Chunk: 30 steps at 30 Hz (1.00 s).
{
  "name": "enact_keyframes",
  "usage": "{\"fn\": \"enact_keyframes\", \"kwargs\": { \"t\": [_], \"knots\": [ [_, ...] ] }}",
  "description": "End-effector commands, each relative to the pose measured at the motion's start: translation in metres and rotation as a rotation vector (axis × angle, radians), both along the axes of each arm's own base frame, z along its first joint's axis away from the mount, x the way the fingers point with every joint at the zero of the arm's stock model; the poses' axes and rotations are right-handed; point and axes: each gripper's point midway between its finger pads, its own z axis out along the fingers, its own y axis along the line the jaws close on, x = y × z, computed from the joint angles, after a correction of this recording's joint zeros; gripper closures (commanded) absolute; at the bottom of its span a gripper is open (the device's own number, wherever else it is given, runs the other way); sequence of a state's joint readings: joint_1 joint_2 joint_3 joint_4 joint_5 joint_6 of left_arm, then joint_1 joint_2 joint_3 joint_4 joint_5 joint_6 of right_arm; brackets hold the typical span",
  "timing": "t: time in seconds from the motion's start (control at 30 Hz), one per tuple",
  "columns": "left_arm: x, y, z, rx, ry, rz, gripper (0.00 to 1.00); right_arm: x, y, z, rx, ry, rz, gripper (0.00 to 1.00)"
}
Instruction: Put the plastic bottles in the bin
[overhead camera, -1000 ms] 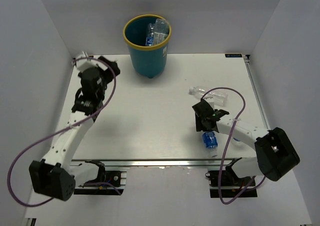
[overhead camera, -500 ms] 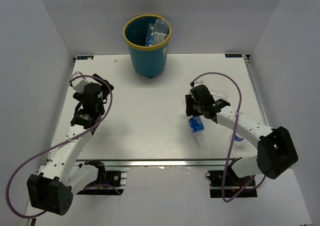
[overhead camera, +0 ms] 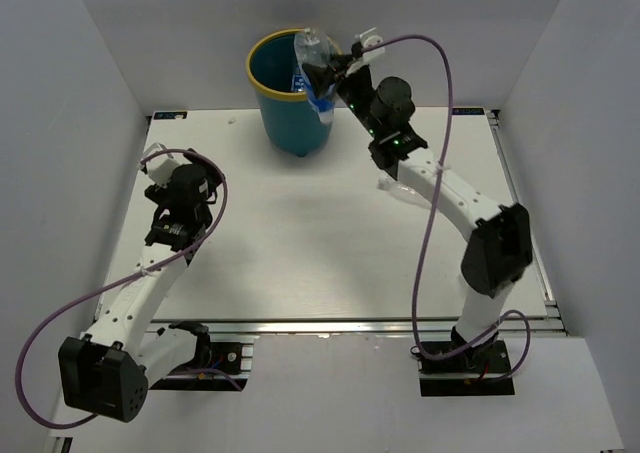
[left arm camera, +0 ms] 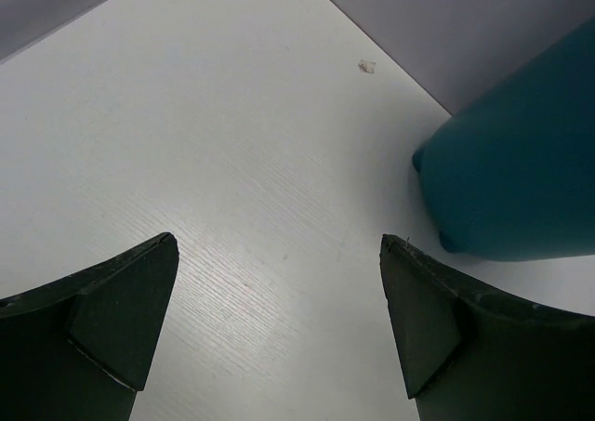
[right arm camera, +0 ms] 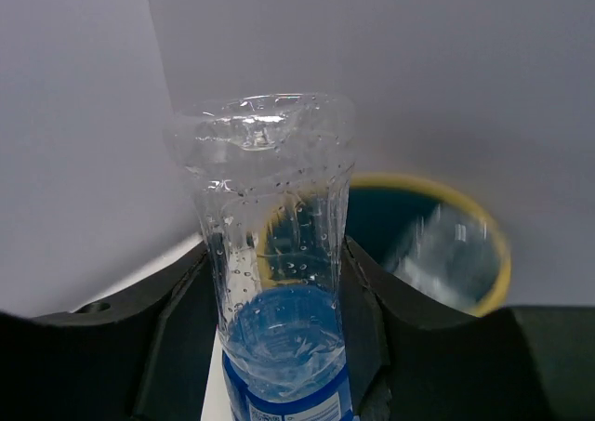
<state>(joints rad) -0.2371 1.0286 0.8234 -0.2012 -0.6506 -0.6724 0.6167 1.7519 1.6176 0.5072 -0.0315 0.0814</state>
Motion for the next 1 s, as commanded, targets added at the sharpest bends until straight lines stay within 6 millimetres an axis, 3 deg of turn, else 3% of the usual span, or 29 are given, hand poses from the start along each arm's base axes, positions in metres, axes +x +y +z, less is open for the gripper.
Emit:
{"fn": "enact_keyframes", "kwargs": {
  "t": [0.0,0.37,0.4,0.43,0.73,0.83,0.87,0.93,0.97],
  "knots": [
    [0.002,0.002,-0.008,0.014,0.023,-0.007,0.02,0.007,0.008,0.075,0.15,-0.36,-0.003,0.88],
    [0.009,-0.001,-0.017,0.008,0.032,-0.055,0.02,0.033,0.017,0.118,0.369,-0.708,-0.088,0.82],
    [0.009,0.001,-0.018,0.01,0.032,-0.046,0.02,0.048,0.024,0.098,0.356,-0.699,-0.103,0.81],
    [0.009,0.002,-0.019,0.011,0.033,-0.042,0.02,0.044,0.02,0.111,0.36,-0.742,-0.126,0.8],
    [0.018,0.0,-0.034,-0.011,0.073,-0.076,0.02,0.087,0.044,0.041,0.27,-0.619,-0.121,0.72],
    [0.019,0.001,-0.038,-0.012,0.086,-0.074,0.02,0.095,0.044,0.031,0.3,-0.57,-0.1,0.53],
    [0.019,0.002,-0.04,-0.01,0.091,-0.073,0.02,0.097,0.043,0.03,0.3,-0.556,-0.1,0.37],
    [0.021,0.0,-0.042,-0.015,0.097,-0.082,0.02,0.103,0.047,0.026,0.274,-0.506,-0.092,0.15],
    [0.022,-0.001,-0.043,-0.018,0.099,-0.088,0.02,0.105,0.046,0.026,0.267,-0.496,-0.094,0.11]
  ]
}}
